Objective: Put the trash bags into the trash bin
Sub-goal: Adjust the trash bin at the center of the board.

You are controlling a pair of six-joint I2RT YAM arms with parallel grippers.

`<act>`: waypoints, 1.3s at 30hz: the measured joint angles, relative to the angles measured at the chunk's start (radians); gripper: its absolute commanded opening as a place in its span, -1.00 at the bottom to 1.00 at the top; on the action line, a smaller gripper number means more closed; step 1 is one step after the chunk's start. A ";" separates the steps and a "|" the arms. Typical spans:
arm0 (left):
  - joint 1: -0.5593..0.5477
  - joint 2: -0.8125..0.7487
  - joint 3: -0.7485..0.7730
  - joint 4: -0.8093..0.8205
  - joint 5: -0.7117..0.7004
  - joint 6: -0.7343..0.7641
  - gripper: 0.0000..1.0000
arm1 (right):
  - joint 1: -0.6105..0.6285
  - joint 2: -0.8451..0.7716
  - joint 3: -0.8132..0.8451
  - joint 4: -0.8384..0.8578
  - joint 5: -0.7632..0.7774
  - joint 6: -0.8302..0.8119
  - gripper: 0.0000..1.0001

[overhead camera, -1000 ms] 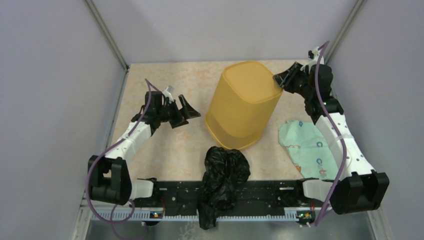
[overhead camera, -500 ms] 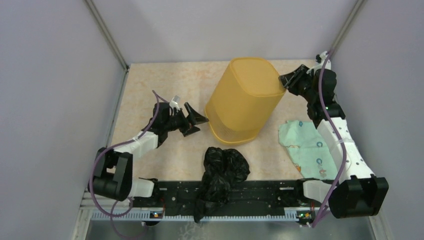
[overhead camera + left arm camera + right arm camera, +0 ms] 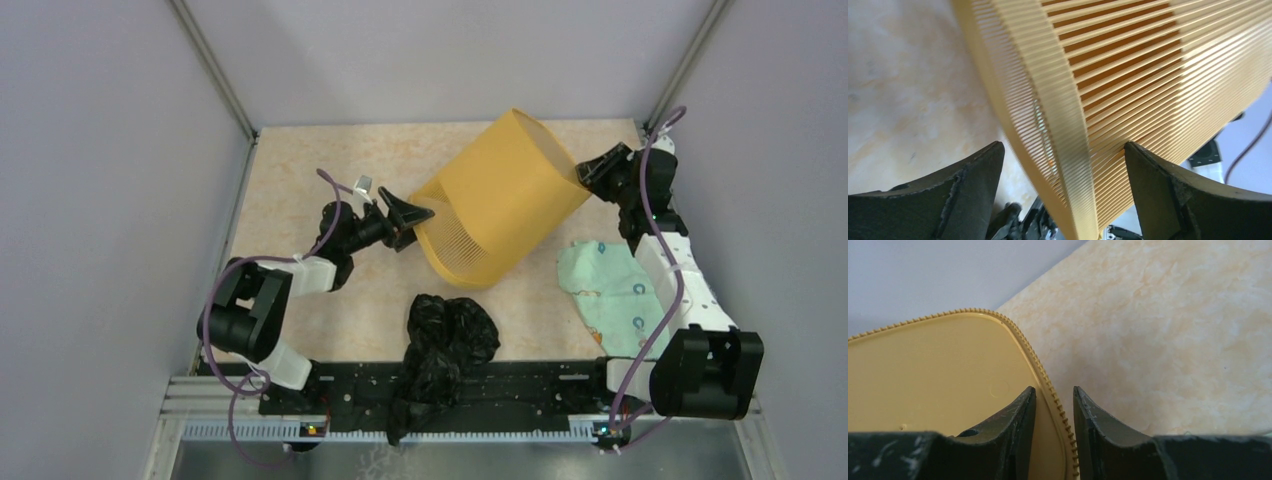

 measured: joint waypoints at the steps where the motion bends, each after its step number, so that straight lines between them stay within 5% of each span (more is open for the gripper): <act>1: -0.003 0.006 0.008 0.021 -0.002 -0.013 0.52 | -0.001 0.002 -0.007 -0.001 0.005 0.001 -0.34; 5: -0.020 0.010 0.089 0.073 -0.004 -0.042 -0.22 | 0.002 0.022 -0.040 -0.040 -0.026 0.009 -0.34; 11: -0.040 0.018 0.228 0.012 0.013 -0.010 -0.99 | 0.026 0.077 -0.079 -0.159 -0.101 0.005 -0.34; 23: -0.011 0.148 0.654 -0.372 0.095 0.200 -1.00 | 0.031 0.066 -0.045 -0.231 -0.117 -0.024 -0.23; 39: 0.017 0.272 1.316 -1.193 0.024 0.708 -1.00 | 0.091 -0.040 0.005 -0.307 -0.103 -0.076 -0.08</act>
